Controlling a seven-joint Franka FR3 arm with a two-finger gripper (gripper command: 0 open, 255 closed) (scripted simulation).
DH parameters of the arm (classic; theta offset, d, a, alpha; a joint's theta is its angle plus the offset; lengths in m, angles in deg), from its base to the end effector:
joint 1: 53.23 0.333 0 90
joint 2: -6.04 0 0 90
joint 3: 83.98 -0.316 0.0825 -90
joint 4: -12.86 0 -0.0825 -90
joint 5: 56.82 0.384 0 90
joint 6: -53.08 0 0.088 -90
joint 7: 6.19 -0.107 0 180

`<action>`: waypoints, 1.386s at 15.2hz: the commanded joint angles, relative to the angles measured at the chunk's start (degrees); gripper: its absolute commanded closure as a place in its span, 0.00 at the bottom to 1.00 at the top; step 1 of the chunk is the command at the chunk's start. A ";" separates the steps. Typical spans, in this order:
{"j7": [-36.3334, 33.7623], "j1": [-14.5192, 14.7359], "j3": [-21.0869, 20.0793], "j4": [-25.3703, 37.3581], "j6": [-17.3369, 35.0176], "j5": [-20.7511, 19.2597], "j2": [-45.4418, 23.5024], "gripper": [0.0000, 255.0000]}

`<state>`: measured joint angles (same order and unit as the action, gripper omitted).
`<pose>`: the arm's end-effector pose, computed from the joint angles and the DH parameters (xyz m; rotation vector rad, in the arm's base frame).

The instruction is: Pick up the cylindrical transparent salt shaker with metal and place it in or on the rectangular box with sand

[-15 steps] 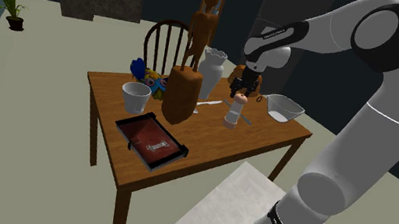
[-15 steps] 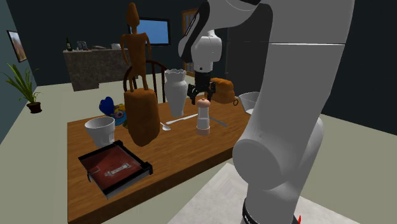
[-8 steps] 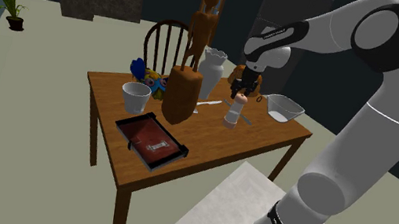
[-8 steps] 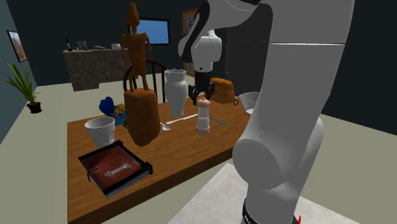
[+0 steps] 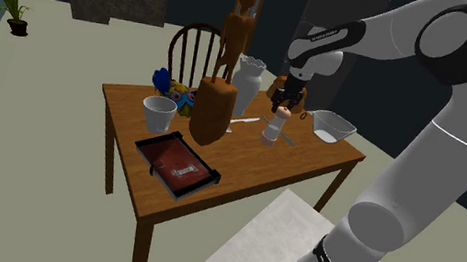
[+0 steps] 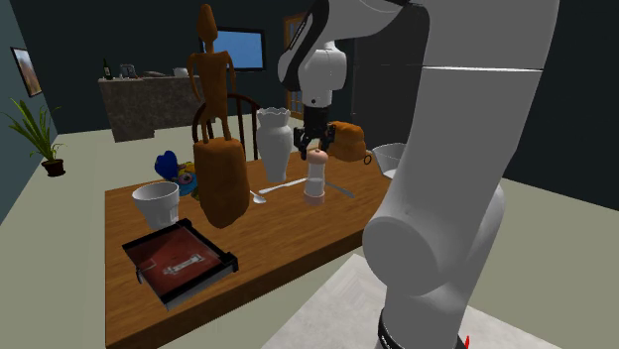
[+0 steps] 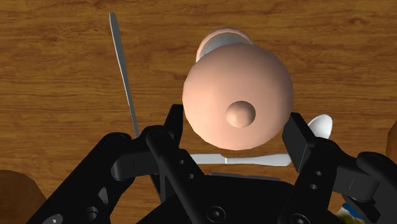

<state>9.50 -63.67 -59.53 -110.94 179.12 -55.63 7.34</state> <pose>0.4414 -0.3078 0.4116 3.0913 -0.5418 0.1025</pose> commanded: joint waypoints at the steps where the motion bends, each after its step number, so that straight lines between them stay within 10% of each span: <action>1: -0.31 0.02 -0.04 0.87 -1.50 -0.38 0.69 1.00; 21: -5.02 1.37 -2.31 9.62 -15.43 -2.91 6.34 1.00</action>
<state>5.90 -62.82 -61.08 -100.87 163.84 -58.28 13.05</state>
